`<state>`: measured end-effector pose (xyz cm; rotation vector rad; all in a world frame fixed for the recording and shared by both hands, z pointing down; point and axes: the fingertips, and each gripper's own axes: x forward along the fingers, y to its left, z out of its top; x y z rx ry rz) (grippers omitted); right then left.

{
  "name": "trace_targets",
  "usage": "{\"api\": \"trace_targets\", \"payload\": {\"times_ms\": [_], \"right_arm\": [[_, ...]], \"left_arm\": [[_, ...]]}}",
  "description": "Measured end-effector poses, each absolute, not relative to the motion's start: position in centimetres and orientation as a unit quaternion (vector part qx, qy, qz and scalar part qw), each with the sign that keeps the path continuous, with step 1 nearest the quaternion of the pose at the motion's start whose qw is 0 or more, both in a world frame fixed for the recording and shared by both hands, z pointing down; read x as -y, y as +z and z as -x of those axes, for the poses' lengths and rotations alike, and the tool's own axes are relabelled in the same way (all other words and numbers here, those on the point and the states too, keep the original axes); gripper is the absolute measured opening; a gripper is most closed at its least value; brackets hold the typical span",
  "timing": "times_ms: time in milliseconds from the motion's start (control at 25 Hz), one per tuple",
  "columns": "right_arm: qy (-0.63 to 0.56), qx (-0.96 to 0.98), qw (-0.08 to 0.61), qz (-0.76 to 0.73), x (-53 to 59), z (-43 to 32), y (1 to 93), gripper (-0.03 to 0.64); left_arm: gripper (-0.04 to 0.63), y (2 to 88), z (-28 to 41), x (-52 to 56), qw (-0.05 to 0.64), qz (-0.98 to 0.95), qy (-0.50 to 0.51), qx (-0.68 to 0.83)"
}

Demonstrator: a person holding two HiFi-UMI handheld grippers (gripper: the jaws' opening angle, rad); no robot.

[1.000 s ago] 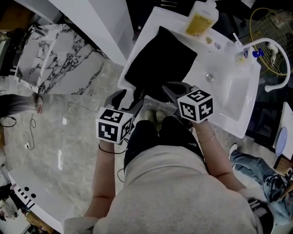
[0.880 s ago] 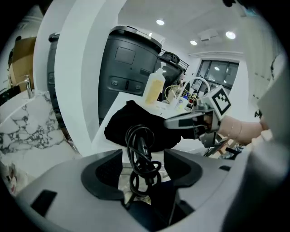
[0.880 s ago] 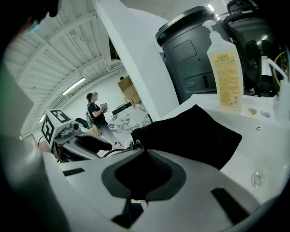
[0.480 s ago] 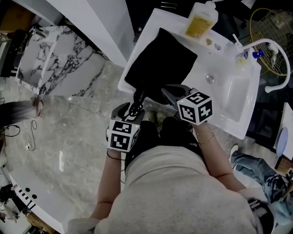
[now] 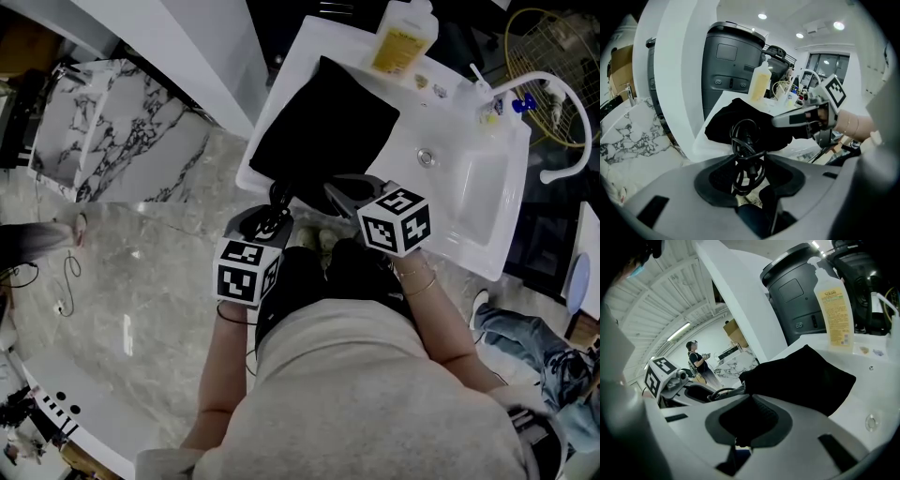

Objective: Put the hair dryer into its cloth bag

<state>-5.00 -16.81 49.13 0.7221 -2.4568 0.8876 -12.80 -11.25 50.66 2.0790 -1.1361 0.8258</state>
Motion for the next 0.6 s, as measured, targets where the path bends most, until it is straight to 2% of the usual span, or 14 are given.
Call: {"api": "trace_targets", "payload": {"times_ms": [600], "right_arm": [[0.312, 0.893, 0.206, -0.249, 17.6, 5.9, 48.3, 0.011]], "left_arm": [[0.183, 51.3, 10.1, 16.2, 0.303, -0.797, 0.318, 0.414]]}}
